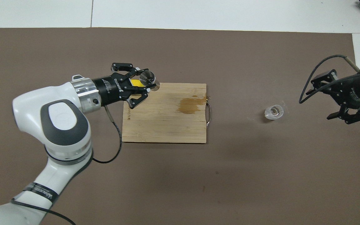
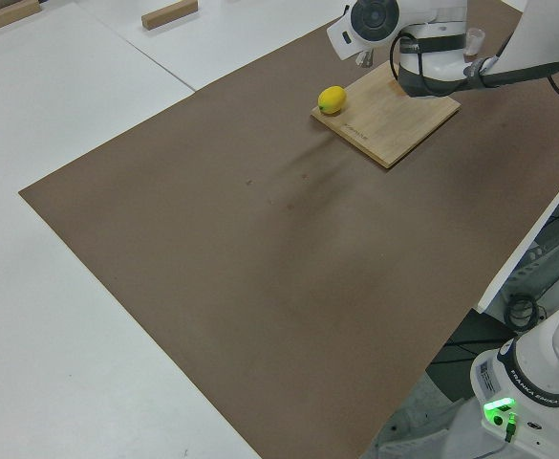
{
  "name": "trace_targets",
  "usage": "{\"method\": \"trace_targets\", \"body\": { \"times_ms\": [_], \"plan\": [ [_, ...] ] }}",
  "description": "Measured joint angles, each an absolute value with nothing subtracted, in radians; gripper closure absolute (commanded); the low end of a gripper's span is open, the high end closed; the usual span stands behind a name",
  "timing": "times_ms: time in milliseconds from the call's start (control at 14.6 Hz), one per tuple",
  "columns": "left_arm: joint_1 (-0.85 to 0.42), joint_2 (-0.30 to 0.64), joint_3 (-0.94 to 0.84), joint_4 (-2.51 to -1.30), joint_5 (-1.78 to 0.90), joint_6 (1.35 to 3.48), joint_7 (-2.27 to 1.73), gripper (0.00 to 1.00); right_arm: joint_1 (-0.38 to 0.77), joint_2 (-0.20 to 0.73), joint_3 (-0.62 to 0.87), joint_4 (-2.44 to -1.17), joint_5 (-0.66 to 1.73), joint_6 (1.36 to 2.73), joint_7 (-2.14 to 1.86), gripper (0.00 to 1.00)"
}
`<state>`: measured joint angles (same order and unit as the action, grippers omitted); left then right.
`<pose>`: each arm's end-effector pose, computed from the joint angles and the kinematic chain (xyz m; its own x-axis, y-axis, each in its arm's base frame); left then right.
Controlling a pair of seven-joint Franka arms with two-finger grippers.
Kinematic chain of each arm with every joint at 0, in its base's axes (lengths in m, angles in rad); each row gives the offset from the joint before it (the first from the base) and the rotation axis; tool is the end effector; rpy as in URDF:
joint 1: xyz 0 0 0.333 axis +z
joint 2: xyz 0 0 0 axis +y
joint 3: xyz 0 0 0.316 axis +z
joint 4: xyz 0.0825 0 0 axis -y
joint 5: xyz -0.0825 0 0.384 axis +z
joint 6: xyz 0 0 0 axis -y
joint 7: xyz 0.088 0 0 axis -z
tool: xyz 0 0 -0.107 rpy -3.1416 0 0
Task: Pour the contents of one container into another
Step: 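Carry the metal cup onto the cutting board while the right gripper opens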
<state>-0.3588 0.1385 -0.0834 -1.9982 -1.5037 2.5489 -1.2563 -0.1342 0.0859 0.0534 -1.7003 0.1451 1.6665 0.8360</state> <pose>0.5581 -0.2479 0.4253 -0.1871 0.4309 -0.8828 0.9081 0.4186 0.0118 0.5760 -0.0334 0.5237 0.5804 -0.7921 -0.1888 -0.8076 -0.5897 -0.0084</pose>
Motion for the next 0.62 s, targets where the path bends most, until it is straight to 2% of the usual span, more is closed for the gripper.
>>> {"method": "trace_targets", "body": {
  "times_ms": [137,343,617],
  "plan": [
    [-0.454,0.154,-0.084,-1.998,-1.585,2.671,-1.256,1.00,-0.162,0.121,0.053,-1.722,0.186,1.674,0.836,0.03],
    [-0.553,0.193,-0.084,-1.994,-1.643,2.758,-1.256,1.00,-0.200,0.150,0.052,-1.805,0.239,1.780,0.871,0.03],
    [-0.610,0.275,-0.082,-1.942,-1.654,2.801,-1.256,1.00,-0.247,0.153,0.051,-1.921,0.328,1.938,0.933,0.03]
  ]
}}
